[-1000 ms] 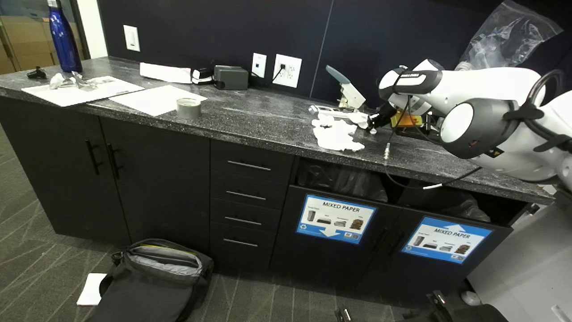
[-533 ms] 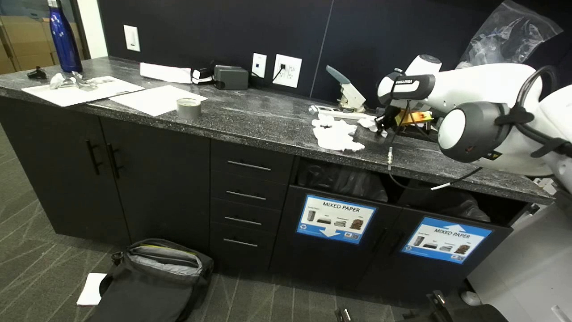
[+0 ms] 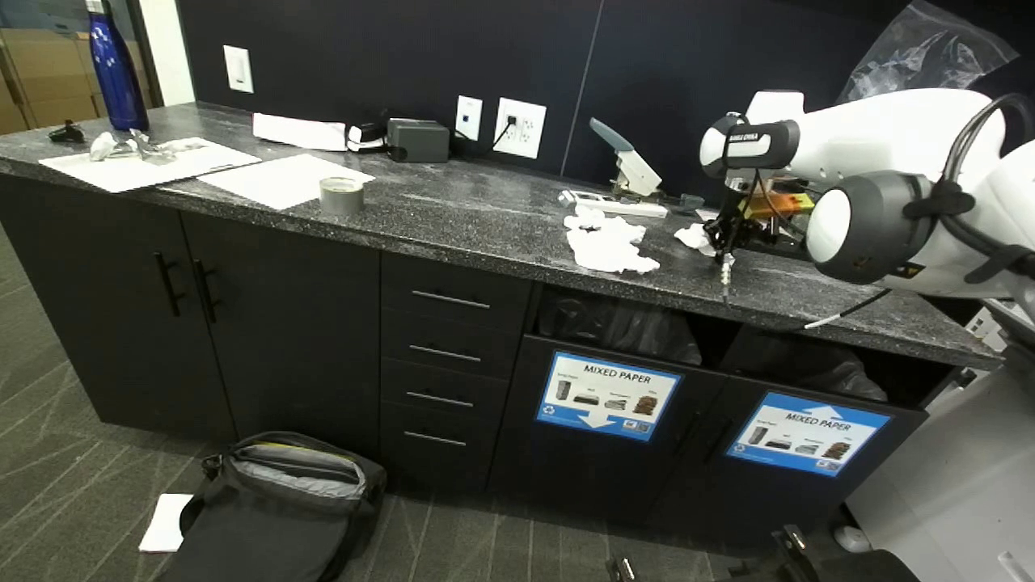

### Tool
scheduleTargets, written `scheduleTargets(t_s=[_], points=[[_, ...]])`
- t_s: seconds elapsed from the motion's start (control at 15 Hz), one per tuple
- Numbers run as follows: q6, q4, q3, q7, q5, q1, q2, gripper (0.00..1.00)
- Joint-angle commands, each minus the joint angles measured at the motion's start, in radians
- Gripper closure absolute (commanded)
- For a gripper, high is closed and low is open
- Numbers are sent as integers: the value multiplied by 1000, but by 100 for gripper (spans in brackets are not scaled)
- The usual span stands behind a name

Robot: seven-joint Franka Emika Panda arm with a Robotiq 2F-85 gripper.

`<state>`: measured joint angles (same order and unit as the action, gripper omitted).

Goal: Put all the white pieces of paper in the left bin

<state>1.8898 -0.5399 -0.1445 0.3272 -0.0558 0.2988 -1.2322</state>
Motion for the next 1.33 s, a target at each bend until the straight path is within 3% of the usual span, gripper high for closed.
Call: scheduleTargets(t_s=[0.0, 0.33, 0.67, 1.27], points=[[-208, -86, 16, 62, 13, 15, 92, 87], [-465, -201, 30, 182, 15, 38, 189, 87], [-634, -411, 33, 317, 5, 39, 318, 87], [-642, -837, 34, 395, -1, 22, 547, 87]])
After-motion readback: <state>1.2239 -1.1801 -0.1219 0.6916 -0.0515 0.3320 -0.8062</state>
